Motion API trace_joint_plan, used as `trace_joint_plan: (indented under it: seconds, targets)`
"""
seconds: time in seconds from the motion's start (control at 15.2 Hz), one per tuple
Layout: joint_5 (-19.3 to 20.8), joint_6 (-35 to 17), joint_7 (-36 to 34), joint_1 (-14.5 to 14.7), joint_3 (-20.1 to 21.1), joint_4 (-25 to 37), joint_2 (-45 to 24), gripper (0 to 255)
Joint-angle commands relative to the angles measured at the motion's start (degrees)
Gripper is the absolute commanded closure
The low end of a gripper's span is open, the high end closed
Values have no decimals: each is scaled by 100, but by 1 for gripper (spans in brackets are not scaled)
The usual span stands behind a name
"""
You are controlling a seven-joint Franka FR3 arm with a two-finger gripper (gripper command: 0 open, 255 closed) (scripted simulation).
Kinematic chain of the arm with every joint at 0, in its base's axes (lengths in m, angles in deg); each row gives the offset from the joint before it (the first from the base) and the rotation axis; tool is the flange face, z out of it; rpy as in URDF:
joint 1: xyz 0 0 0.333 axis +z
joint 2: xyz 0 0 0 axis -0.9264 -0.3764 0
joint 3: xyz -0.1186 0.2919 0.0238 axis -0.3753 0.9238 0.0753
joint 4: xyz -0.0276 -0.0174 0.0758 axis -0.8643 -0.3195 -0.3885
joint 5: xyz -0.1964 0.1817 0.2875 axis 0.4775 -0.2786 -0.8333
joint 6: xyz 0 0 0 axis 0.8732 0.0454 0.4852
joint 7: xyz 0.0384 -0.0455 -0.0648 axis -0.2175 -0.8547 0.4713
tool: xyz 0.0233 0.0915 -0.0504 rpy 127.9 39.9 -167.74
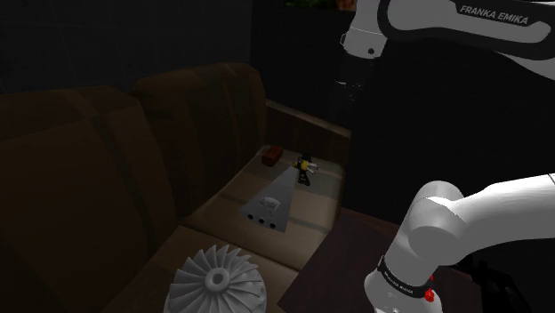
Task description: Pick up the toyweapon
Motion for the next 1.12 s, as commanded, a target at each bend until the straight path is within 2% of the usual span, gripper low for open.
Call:
trace_joint_plan:
  seconds: [0.0, 0.53, 1.06]
  targets:
    - [0, 0, 0, 0, 0, 0, 0, 0]
    - [445, -1214, 1267, 21, -1021, -651, -484, 0]
    - [619, -2478, 2585, 165, -2089, -733, -1598, 0]
